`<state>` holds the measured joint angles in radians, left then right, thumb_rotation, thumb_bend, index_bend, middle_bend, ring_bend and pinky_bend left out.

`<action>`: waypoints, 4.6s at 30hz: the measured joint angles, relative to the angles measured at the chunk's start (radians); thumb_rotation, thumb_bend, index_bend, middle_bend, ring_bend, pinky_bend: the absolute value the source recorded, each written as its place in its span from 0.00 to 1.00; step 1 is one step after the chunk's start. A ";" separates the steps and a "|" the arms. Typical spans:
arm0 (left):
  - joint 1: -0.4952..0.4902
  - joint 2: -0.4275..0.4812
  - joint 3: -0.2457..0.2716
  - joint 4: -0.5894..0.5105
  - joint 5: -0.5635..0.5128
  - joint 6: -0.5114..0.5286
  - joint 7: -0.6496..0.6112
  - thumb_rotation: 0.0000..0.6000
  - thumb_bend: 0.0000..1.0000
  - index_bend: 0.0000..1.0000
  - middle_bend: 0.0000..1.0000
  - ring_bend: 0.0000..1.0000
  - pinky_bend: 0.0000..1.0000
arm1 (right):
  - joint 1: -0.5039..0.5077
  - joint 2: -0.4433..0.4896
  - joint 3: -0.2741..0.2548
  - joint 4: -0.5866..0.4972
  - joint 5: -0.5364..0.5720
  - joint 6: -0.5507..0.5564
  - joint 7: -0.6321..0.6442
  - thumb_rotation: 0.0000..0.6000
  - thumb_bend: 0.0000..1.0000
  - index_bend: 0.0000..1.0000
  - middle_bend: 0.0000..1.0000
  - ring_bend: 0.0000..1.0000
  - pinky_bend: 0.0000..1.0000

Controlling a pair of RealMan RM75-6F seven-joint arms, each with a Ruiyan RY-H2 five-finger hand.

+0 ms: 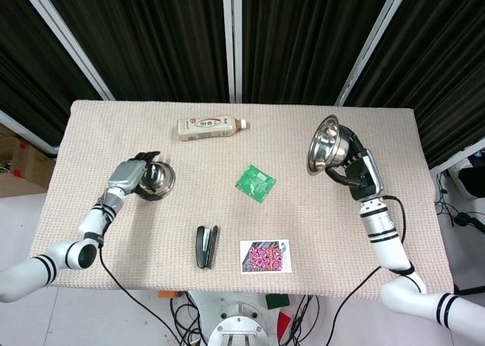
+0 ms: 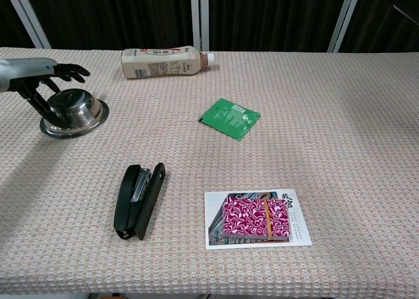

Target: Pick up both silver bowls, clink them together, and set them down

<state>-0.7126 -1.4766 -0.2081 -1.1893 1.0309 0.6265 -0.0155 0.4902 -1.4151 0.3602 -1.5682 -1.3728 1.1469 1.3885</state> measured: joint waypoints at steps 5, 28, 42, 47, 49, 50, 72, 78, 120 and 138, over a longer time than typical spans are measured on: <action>-0.014 -0.004 0.009 0.013 -0.021 -0.013 0.008 1.00 0.12 0.22 0.19 0.13 0.28 | 0.000 -0.003 -0.001 0.005 0.005 0.000 0.000 1.00 0.18 0.63 0.49 0.47 0.59; 0.055 0.001 -0.069 -0.059 0.014 0.167 -0.244 1.00 0.20 0.52 0.51 0.42 0.51 | 0.003 -0.017 -0.002 0.015 0.022 -0.018 -0.002 1.00 0.18 0.64 0.49 0.48 0.59; 0.130 0.056 -0.157 -0.223 0.384 0.284 -1.344 1.00 0.20 0.52 0.52 0.42 0.50 | 0.049 -0.136 -0.036 0.103 0.045 -0.110 0.011 1.00 0.18 0.64 0.49 0.48 0.59; 0.082 0.046 -0.136 -0.231 0.570 0.359 -1.549 1.00 0.20 0.53 0.52 0.42 0.50 | 0.083 -0.173 -0.032 0.115 0.032 -0.135 0.017 1.00 0.18 0.64 0.49 0.48 0.59; 0.052 0.035 -0.131 -0.228 0.582 0.369 -1.564 1.00 0.20 0.53 0.52 0.42 0.50 | 0.099 -0.186 -0.023 0.118 0.027 -0.140 0.017 1.00 0.18 0.64 0.49 0.48 0.59; 0.033 0.025 -0.128 -0.224 0.579 0.369 -1.562 1.00 0.20 0.53 0.52 0.42 0.50 | 0.106 -0.192 -0.019 0.118 0.025 -0.142 0.016 1.00 0.18 0.64 0.49 0.48 0.59; -0.090 -0.120 -0.171 -0.182 0.311 0.323 -1.213 1.00 0.20 0.52 0.52 0.41 0.49 | 0.254 -0.328 0.070 0.175 0.078 -0.212 -0.073 1.00 0.18 0.64 0.49 0.48 0.60; -0.088 -0.141 -0.185 -0.199 0.275 0.355 -1.130 1.00 0.20 0.52 0.52 0.41 0.49 | 0.278 -0.355 0.095 0.195 0.098 -0.215 -0.103 1.00 0.19 0.64 0.49 0.48 0.60; -0.076 -0.199 -0.246 -0.198 0.218 0.395 -1.016 1.00 0.20 0.53 0.52 0.41 0.49 | 0.303 -0.415 0.156 0.243 0.153 -0.230 -0.138 1.00 0.20 0.64 0.49 0.48 0.60; -0.049 -0.168 -0.255 -0.209 0.217 0.406 -1.020 1.00 0.20 0.53 0.52 0.41 0.49 | 0.279 -0.407 0.176 0.238 0.178 -0.223 -0.144 1.00 0.20 0.64 0.49 0.48 0.60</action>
<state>-0.7613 -1.6449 -0.4630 -1.3982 1.2482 1.0329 -1.0359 0.7692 -1.8223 0.5366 -1.3301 -1.1950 0.9243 1.2448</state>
